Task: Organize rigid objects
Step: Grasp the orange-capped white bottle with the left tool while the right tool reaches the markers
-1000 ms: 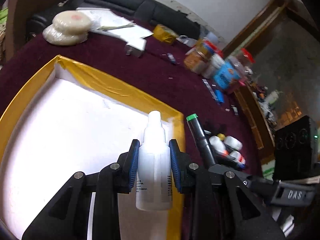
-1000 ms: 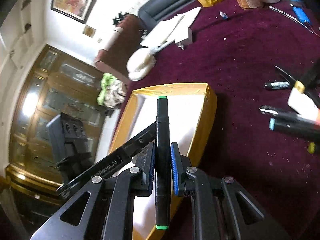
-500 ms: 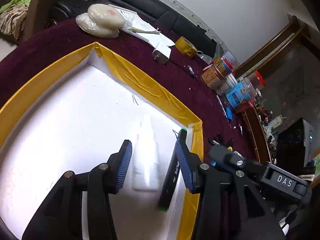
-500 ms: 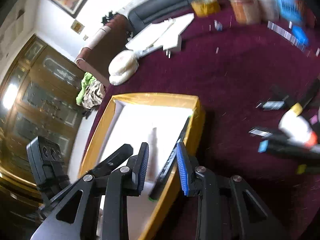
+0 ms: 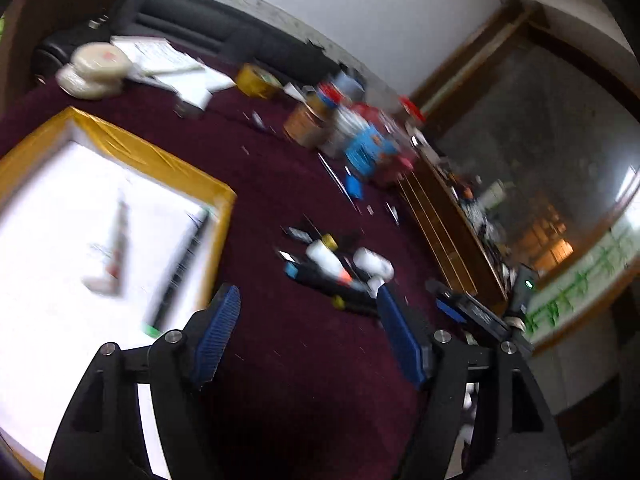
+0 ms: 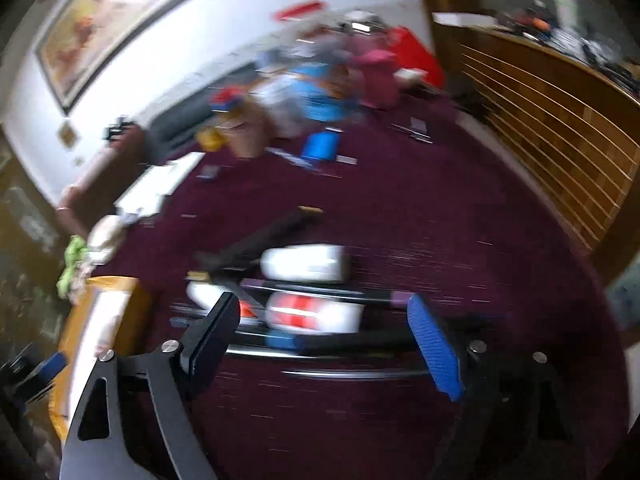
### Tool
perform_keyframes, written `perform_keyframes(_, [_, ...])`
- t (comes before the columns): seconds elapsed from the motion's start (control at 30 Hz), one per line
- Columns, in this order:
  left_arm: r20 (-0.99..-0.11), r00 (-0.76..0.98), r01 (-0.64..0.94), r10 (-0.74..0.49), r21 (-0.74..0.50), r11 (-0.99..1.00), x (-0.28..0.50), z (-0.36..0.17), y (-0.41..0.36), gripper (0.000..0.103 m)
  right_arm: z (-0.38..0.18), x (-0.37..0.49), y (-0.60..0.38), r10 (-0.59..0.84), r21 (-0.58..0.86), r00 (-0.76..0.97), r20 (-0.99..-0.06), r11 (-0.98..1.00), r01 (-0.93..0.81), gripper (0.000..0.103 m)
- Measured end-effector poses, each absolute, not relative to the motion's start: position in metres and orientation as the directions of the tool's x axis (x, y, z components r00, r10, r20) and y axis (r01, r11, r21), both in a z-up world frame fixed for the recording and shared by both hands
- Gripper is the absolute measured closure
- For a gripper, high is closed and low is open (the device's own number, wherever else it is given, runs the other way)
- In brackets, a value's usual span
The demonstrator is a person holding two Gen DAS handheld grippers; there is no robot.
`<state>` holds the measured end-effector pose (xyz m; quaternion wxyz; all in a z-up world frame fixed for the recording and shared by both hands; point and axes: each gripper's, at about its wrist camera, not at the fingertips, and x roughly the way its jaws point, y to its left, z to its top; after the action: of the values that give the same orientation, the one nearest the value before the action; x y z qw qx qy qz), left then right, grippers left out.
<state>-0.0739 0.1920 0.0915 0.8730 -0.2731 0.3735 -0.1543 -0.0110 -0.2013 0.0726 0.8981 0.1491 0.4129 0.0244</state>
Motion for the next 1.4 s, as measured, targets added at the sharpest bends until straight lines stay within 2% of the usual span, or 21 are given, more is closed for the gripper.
perform_keyframes(0.07, [-0.581, 0.644, 0.086, -0.497, -0.591, 0.802, -0.075, 0.085, 0.171, 0.033, 0.058, -0.007, -0.224, 0.142, 0.278, 0.635, -0.76, 0.953, 0.119, 0.022])
perform_keyframes(0.2, [-0.639, 0.573, 0.099, -0.513, -0.568, 0.817, -0.07, 0.067, 0.137, 0.033, 0.032, -0.003, -0.233, 0.202, 0.313, 0.571, -0.796, 0.944, 0.102, 0.024])
perform_keyframes(0.27, [-0.663, 0.555, 0.1, -0.502, -0.546, 0.832, -0.071, 0.061, 0.126, 0.033, 0.021, -0.007, -0.22, 0.283, 0.367, 0.532, -0.798, 0.928, 0.057, 0.025])
perform_keyframes(0.3, [-0.672, 0.553, 0.102, -0.492, -0.531, 0.841, -0.072, 0.059, 0.121, 0.033, 0.022, -0.012, -0.21, 0.266, 0.341, 0.545, -0.795, 0.939, 0.037, 0.026])
perform_keyframes(0.37, [-0.689, 0.55, 0.113, -0.472, -0.499, 0.859, -0.075, 0.057, 0.114, 0.033, 0.021, -0.022, -0.184, 0.363, 0.383, 0.505, -0.783, 0.921, -0.068, 0.026])
perform_keyframes(0.57, [-0.72, 0.518, 0.123, -0.462, -0.472, 0.873, -0.071, 0.046, 0.1, 0.033, 0.017, -0.04, -0.135, 0.535, 0.466, 0.407, -0.74, 0.845, -0.264, 0.027])
perform_keyframes(0.8, [-0.764, 0.502, 0.168, -0.405, -0.373, 0.913, -0.06, 0.035, 0.077, 0.033, 0.013, -0.035, -0.193, 0.49, 0.518, 0.567, -0.662, 0.846, -0.127, 0.027])
perform_keyframes(1.0, [-0.784, 0.528, 0.199, -0.327, -0.26, 0.945, -0.008, 0.033, 0.035, 0.033, 0.012, -0.043, -0.233, 0.512, 0.646, 0.651, -0.561, 0.762, -0.044, 0.027])
perform_keyframes(1.2, [-0.796, 0.574, 0.181, -0.19, -0.102, 0.978, 0.045, 0.026, 0.002, 0.032, 0.007, -0.048, -0.253, 0.526, 0.714, 0.675, -0.517, 0.7, 0.002, 0.027])
perform_keyframes(1.3, [-0.843, 0.514, 0.29, -0.158, -0.003, 0.957, 0.044, 0.011, -0.013, 0.033, 0.006, -0.049, -0.253, 0.526, 0.712, 0.677, -0.516, 0.702, -0.003, 0.027])
perform_keyframes(1.4, [-0.862, 0.481, 0.359, -0.161, 0.026, 0.933, 0.026, 0.01, -0.016, 0.034, 0.006, -0.048, -0.252, 0.53, 0.713, 0.675, -0.513, 0.701, -0.009, 0.027])
